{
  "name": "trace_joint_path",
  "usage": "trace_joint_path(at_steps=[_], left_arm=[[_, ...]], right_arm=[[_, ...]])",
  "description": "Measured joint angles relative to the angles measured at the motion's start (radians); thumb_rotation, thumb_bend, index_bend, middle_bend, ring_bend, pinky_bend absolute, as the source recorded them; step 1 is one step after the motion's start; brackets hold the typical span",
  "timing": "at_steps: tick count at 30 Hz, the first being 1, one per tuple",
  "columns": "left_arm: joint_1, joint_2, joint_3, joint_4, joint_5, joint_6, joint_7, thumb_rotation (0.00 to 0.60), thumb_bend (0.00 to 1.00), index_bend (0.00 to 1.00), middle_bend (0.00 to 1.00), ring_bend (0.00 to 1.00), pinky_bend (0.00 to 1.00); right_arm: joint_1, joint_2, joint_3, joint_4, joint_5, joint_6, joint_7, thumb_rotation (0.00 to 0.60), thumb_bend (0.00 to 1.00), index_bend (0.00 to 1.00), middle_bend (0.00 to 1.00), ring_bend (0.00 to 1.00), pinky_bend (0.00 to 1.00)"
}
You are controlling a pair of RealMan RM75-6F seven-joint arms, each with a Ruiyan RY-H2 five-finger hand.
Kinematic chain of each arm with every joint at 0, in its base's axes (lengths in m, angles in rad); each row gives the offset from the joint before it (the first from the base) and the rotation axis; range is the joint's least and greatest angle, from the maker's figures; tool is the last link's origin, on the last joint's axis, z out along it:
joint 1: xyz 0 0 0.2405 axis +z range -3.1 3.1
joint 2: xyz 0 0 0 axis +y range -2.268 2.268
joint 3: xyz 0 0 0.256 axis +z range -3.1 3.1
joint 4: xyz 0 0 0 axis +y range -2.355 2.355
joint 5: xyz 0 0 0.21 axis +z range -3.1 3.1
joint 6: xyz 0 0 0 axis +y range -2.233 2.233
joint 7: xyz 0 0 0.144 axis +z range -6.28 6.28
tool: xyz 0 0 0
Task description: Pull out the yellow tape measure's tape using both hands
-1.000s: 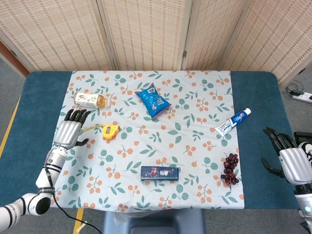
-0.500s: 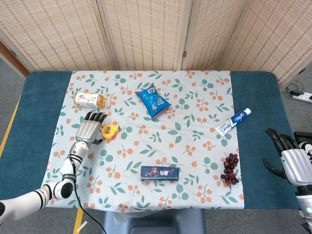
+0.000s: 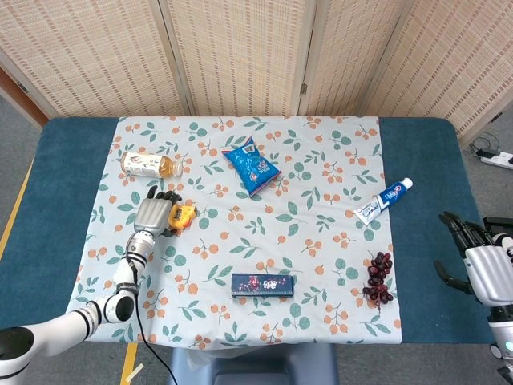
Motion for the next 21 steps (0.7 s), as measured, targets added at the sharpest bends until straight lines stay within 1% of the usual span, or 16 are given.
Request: trace_joint_path(at_steps=[7, 15, 21], left_arm=[[-0.010, -0.015, -0.004, 0.016, -0.019, -0.005, 0.001, 0.600, 0.26, 0.30, 0.28, 0.27, 0.09], [-0.018, -0.020, -0.003, 0.015, -0.030, -0.004, 0.015, 0.600, 0.27, 0.33, 0.31, 0.28, 0.10], [-0.024, -0.026, -0.006, 0.030, -0.045, -0.011, 0.014, 0.600, 0.29, 0.40, 0.37, 0.31, 0.10]], right_arm=[[-0.002, -0.003, -0.001, 0.013, 0.005, -0.003, 0.009, 0.600, 0.41, 0.11, 0.12, 0.21, 0.15], [-0.002, -0.009, -0.001, 0.026, 0.008, -0.008, 0.019, 0.600, 0.41, 0.11, 0.12, 0.21, 0.15], [-0.003, -0.012, -0.001, 0.032, 0.009, -0.006, 0.021, 0.600, 0.41, 0.11, 0.12, 0.21, 0.15]])
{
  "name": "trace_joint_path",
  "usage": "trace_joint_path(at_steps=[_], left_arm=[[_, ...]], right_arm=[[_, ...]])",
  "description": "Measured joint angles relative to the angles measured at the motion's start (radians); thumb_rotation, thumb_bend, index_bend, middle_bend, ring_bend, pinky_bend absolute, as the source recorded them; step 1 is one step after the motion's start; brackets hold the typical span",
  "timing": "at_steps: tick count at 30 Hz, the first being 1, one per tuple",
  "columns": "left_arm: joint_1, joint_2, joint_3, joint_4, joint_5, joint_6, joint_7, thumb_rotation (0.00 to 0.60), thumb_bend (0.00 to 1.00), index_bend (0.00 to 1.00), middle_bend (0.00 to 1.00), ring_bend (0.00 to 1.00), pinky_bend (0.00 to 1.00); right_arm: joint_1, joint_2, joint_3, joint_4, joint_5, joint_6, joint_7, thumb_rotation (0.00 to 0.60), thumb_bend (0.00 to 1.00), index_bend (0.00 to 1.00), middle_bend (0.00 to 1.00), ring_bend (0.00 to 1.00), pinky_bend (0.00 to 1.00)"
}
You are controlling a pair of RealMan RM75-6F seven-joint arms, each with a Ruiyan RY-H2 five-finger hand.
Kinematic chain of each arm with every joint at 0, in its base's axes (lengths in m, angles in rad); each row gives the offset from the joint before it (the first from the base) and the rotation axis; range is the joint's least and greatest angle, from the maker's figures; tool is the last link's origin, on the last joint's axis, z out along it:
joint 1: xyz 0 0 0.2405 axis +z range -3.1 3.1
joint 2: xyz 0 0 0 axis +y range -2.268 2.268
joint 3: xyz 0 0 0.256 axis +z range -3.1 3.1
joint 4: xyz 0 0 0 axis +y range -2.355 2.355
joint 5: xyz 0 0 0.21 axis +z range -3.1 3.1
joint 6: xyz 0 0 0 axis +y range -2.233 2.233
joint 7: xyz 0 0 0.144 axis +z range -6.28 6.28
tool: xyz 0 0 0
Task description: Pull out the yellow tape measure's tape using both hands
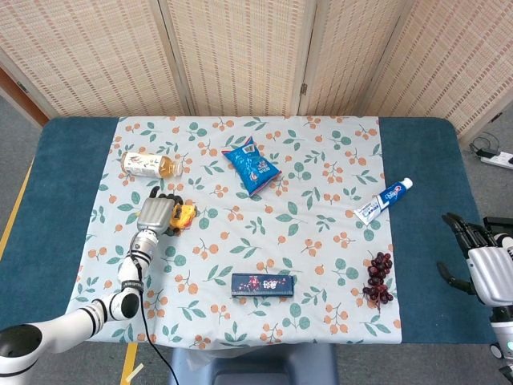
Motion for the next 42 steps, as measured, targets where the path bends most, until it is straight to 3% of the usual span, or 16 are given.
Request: trace_joint_path(at_steps=[9, 18, 22, 27, 31, 35, 42], left_arm=[[0.004, 0.002, 0.002, 0.009, 0.033, -0.004, -0.067, 0.600, 0.52, 0.54, 0.50, 0.41, 0.15], [0.046, 0.075, -0.008, -0.120, 0.136, 0.058, -0.235, 0.600, 0.54, 0.58, 0.53, 0.44, 0.19], [0.068, 0.122, -0.010, -0.221, 0.190, 0.108, -0.276, 0.600, 0.54, 0.58, 0.53, 0.45, 0.19], [0.096, 0.181, -0.006, -0.370, 0.259, 0.186, -0.295, 0.600, 0.54, 0.58, 0.53, 0.45, 0.19], [0.115, 0.214, 0.004, -0.473, 0.316, 0.250, -0.293, 0.600, 0.54, 0.58, 0.53, 0.45, 0.19], [0.132, 0.227, 0.016, -0.544, 0.359, 0.306, -0.275, 0.600, 0.54, 0.58, 0.53, 0.45, 0.20], [0.132, 0.214, 0.031, -0.591, 0.385, 0.330, -0.217, 0.600, 0.54, 0.58, 0.53, 0.45, 0.19]], right_arm=[[0.003, 0.006, 0.003, -0.020, -0.005, 0.002, -0.004, 0.600, 0.41, 0.11, 0.13, 0.21, 0.15], [0.053, 0.032, 0.011, -0.109, -0.049, -0.036, 0.001, 0.600, 0.41, 0.13, 0.14, 0.21, 0.15], [0.107, 0.037, 0.027, -0.174, -0.064, -0.086, 0.003, 0.600, 0.41, 0.22, 0.13, 0.14, 0.13], [0.195, 0.024, 0.063, -0.248, -0.061, -0.176, -0.016, 0.600, 0.41, 0.40, 0.06, 0.03, 0.01], [0.272, 0.008, 0.098, -0.309, -0.014, -0.284, -0.046, 0.600, 0.41, 0.41, 0.05, 0.09, 0.00], [0.355, -0.008, 0.139, -0.355, 0.072, -0.386, -0.099, 0.600, 0.41, 0.41, 0.04, 0.08, 0.00], [0.483, -0.072, 0.197, -0.379, 0.241, -0.500, -0.222, 0.600, 0.41, 0.41, 0.04, 0.11, 0.00]])
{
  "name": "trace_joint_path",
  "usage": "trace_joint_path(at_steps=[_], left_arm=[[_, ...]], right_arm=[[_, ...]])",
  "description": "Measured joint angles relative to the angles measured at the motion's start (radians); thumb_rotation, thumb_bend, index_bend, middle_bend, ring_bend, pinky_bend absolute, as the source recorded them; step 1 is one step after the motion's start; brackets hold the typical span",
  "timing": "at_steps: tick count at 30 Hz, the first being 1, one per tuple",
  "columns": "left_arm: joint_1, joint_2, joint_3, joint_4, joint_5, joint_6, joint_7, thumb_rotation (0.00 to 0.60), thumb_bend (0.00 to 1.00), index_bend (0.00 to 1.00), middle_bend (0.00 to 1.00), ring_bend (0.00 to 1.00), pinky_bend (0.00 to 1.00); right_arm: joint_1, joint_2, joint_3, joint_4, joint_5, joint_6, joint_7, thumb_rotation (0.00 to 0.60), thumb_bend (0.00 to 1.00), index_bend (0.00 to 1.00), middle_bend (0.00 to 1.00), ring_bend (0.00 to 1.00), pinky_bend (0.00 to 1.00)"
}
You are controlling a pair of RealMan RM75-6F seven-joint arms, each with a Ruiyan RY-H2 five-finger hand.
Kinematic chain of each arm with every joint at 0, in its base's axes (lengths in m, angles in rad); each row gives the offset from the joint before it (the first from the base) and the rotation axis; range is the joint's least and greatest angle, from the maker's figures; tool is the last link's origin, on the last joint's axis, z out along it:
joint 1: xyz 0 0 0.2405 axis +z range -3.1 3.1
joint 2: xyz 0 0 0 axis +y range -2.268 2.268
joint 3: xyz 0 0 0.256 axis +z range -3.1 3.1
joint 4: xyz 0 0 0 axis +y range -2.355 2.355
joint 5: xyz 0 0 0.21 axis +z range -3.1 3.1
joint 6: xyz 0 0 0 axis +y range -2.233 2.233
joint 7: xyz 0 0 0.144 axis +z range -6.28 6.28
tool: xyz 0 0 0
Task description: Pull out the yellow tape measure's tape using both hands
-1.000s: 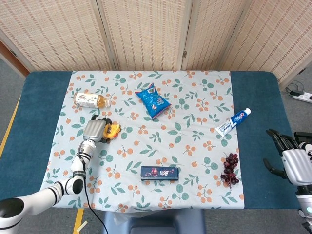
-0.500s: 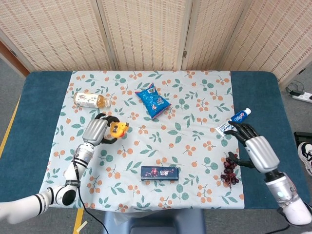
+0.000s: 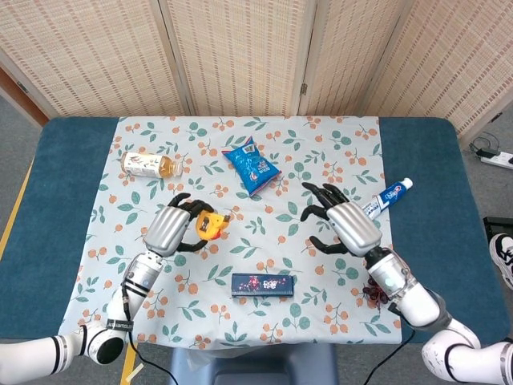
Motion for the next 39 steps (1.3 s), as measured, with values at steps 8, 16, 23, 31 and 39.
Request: trace_joint_path(at_steps=[8, 16, 23, 31, 39], left_arm=[[-0.029, -0.039, -0.019, -0.035, -0.013, 0.002, 0.057, 0.600, 0.54, 0.58, 0.54, 0.45, 0.19], [-0.062, -0.080, -0.044, -0.055, -0.027, 0.004, 0.099, 0.600, 0.54, 0.58, 0.54, 0.45, 0.18], [-0.084, -0.105, -0.058, -0.046, -0.042, 0.003, 0.122, 0.600, 0.54, 0.58, 0.54, 0.45, 0.18], [-0.101, -0.115, -0.068, -0.038, -0.058, 0.000, 0.142, 0.600, 0.54, 0.58, 0.54, 0.45, 0.17], [-0.112, -0.119, -0.069, -0.041, -0.065, 0.002, 0.157, 0.600, 0.54, 0.58, 0.54, 0.45, 0.17]], right_arm=[[0.113, -0.074, 0.033, 0.006, 0.162, -0.080, -0.113, 0.600, 0.41, 0.41, 0.04, 0.10, 0.00], [0.183, -0.133, 0.055, 0.040, 0.234, -0.093, -0.148, 0.600, 0.41, 0.41, 0.05, 0.10, 0.00], [0.214, -0.152, 0.061, 0.061, 0.265, -0.093, -0.148, 0.600, 0.41, 0.42, 0.06, 0.09, 0.00], [0.235, -0.165, 0.054, 0.078, 0.279, -0.097, -0.142, 0.600, 0.41, 0.43, 0.07, 0.09, 0.00], [0.243, -0.168, 0.049, 0.094, 0.288, -0.094, -0.130, 0.600, 0.41, 0.44, 0.08, 0.12, 0.00]])
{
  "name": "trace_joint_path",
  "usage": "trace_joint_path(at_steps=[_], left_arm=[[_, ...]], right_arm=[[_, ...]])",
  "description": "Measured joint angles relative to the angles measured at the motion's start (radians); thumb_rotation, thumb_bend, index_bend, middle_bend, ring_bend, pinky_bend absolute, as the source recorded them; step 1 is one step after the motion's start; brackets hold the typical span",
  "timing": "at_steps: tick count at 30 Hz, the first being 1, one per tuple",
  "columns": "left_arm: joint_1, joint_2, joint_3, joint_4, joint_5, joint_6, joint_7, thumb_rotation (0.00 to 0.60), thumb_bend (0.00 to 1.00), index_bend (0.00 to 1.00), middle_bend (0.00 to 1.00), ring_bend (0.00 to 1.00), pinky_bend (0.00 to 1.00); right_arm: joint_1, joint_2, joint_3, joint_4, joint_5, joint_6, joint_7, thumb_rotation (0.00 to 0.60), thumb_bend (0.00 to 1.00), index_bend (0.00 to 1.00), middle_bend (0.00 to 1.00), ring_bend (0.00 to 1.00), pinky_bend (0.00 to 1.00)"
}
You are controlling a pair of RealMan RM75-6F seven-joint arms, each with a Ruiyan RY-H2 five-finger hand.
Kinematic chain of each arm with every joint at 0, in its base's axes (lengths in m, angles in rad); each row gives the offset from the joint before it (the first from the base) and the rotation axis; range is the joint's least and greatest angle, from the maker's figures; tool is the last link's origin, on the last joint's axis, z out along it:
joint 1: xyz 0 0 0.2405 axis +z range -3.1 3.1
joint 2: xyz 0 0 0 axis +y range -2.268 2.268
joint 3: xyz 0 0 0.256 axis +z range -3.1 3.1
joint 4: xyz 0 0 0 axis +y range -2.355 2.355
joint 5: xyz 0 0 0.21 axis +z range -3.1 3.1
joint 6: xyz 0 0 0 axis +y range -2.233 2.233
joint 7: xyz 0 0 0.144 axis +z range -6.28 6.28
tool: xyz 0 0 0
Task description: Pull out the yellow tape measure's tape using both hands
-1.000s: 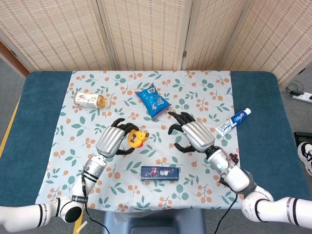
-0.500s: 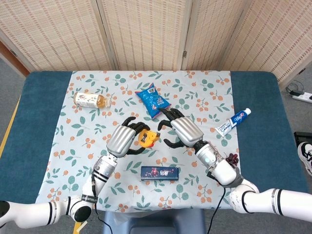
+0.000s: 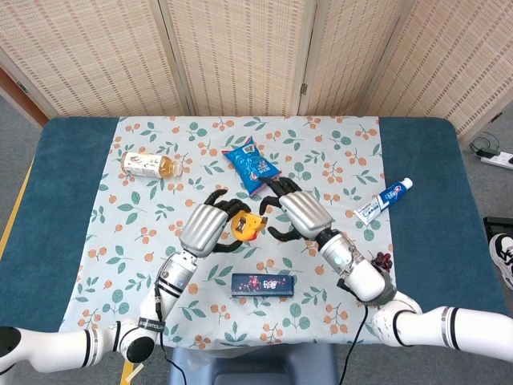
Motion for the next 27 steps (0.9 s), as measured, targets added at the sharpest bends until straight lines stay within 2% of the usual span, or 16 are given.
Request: trace_joint_path(at_steps=[14, 27], left_arm=[[-0.011, -0.005, -0.004, 0.010, -0.026, 0.000, 0.021, 0.600, 0.54, 0.58, 0.54, 0.45, 0.17], [-0.016, -0.013, -0.001, 0.034, -0.042, -0.001, 0.014, 0.600, 0.54, 0.58, 0.54, 0.45, 0.17]], right_arm=[[0.008, -0.001, -0.016, 0.003, -0.002, -0.002, 0.020, 0.600, 0.41, 0.49, 0.10, 0.14, 0.00], [0.000, 0.001, -0.025, 0.008, 0.001, 0.014, 0.034, 0.600, 0.41, 0.58, 0.15, 0.16, 0.00]])
